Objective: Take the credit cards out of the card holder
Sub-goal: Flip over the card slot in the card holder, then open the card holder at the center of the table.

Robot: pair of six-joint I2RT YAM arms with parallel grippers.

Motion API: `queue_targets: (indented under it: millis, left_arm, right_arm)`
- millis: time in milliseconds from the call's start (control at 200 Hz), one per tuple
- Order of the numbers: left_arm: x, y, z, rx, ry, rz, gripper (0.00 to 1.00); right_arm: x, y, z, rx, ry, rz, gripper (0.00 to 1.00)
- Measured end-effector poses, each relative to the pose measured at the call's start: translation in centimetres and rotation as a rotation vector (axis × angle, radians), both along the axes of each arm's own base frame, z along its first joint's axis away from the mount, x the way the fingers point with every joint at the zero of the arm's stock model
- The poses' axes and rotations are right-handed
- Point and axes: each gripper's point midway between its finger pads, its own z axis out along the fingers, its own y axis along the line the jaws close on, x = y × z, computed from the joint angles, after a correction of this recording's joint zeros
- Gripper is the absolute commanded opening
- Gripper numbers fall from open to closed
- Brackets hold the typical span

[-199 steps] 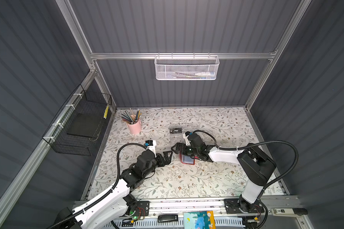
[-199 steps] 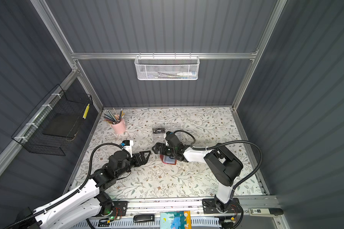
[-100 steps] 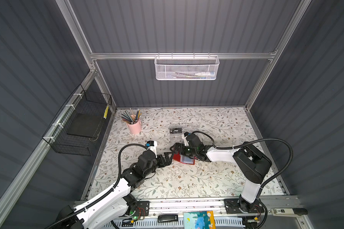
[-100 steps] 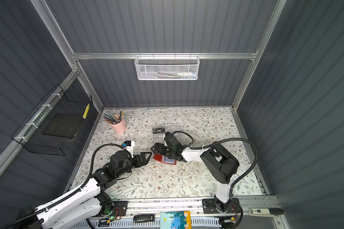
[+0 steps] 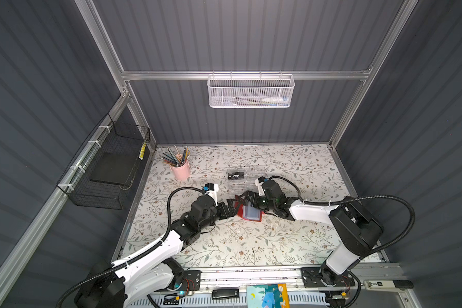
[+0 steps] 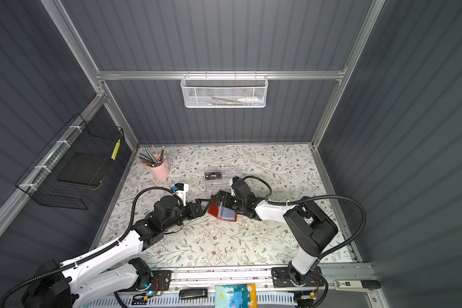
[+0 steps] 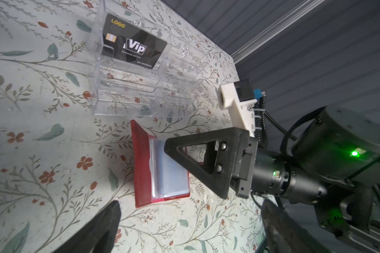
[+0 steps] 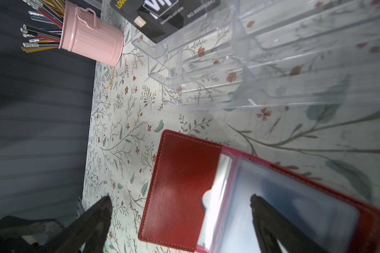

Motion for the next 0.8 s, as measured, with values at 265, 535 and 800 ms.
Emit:
queue_targets:
  millis: [265,535,800]
  left_arm:
    - [1.1,-2.7,-0.4,-0.051,0.038,-0.056,1.00]
    - [2.6,-5.2,-2.3,-0.074,0.097,-0.086,1.00]
    - [3.2,-6.6,-4.8,-0.060,0.135,-0.094,1.00]
  right_arm:
    - [-1.2,-3.9,0.8,-0.044,-0.048,-0.047,0.99]
    - [-1.9,-6.5,-1.6,-0.181,-0.043,-0.079,0.99]
    - [-1.9,-8.8,-3.2,-0.316,-0.055,-0.119,0.99]
